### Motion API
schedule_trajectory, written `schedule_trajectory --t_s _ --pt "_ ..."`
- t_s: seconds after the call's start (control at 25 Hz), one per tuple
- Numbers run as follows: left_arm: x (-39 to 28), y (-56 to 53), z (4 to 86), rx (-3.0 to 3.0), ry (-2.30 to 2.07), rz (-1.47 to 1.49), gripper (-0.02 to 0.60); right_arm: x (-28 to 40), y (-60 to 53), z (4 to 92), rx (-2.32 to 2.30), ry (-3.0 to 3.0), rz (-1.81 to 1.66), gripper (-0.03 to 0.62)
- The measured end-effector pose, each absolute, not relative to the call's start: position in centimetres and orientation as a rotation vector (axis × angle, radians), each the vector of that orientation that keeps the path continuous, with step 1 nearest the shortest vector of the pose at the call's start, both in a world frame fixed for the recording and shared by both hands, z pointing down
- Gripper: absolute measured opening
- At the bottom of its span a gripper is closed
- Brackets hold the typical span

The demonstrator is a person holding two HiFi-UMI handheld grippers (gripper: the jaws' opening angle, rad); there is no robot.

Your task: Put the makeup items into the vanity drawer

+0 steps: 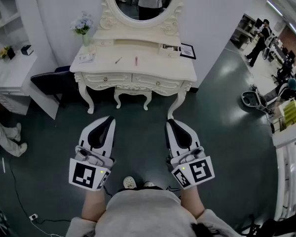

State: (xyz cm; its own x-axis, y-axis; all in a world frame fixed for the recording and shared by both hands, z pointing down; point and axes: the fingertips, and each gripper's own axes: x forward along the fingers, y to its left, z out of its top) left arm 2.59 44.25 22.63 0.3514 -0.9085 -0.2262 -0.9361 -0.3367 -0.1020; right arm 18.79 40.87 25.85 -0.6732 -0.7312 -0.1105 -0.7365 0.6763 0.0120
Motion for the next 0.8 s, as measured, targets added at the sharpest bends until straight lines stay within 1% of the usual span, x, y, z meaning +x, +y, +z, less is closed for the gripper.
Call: schedule_trajectory --t_s 0.8 --pt "-0.3 40.7 23.7 -2.451 1.591 0.201 0.015 15.8 37.8 27.0 -1.267 2.736 0.065 0.028"
